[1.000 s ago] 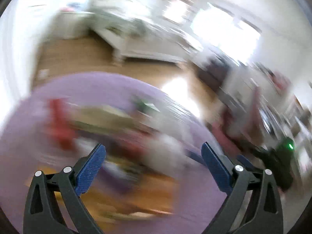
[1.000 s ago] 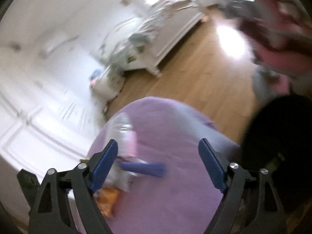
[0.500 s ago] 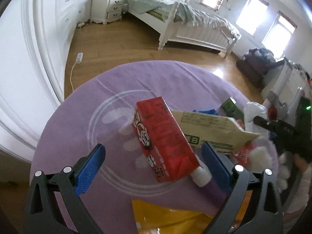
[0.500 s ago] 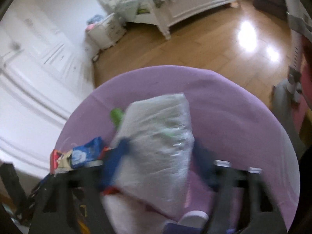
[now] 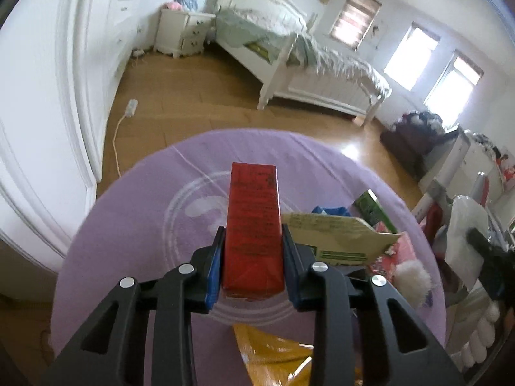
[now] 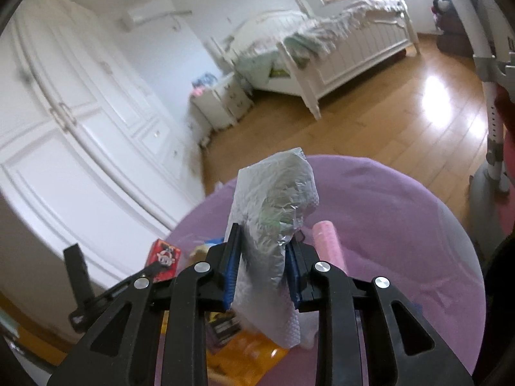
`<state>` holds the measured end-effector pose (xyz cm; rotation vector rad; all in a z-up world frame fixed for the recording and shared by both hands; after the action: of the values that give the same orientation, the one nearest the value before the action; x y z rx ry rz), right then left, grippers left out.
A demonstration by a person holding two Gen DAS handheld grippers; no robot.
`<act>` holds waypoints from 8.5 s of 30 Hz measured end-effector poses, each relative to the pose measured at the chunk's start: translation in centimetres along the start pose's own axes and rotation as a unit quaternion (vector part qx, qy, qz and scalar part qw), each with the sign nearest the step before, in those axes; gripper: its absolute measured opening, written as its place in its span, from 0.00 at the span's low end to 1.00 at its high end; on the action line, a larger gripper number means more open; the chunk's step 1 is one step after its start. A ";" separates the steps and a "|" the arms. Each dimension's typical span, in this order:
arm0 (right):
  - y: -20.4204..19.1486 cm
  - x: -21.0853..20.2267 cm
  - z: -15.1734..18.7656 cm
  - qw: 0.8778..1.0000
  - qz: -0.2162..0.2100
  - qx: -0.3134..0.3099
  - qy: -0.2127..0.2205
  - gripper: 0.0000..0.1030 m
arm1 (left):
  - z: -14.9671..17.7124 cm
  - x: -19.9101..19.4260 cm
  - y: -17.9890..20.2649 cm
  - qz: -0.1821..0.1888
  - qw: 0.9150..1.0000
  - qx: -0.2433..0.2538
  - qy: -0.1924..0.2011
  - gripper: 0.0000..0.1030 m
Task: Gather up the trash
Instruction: 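Grasp the red juice box with the left tool while the right tool grasps the white plastic bag, then carry the red box and white bag over the bin and open both tools, then grasp the beige snack packet with the left tool while the right tool grasps the pink hair roller, then carry the packet and roller over the bin and open both tools, then grasp the yellow paper wrapper with the left tool while the right tool grasps the white pom-pom, then carry the yellow wrapper and pom-pom over the bin and open both tools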
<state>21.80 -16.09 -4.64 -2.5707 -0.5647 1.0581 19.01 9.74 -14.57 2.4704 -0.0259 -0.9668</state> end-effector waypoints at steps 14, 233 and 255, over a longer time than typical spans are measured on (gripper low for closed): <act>8.0 -10.3 3.4 0.993 0.071 0.023 0.087 0.25 | 1.6 -4.4 17.5 0.160 0.981 0.108 0.010 0.31; 2.8 -8.0 4.9 0.996 0.016 -0.050 0.078 0.40 | 0.4 -10.2 14.0 0.102 0.983 0.119 0.098 0.02; 27.9 -21.9 5.5 0.967 0.168 0.109 0.159 0.41 | 10.0 -1.9 39.6 0.326 0.914 0.239 -0.036 0.02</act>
<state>10.32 -50.05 -6.88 -2.6111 0.0675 0.7246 17.29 -29.19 -2.10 2.5361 -1.1574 -0.8016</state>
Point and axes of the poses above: each gripper's, at about its wrist camera, not at the fingertips, and x roughly the way its jaws point, y to its right, z to its underside, the point moved 10 cm from there along x, roughly the way its jaws point, and after that the axes turned 9 degrees about z, right-handed, at the moved point
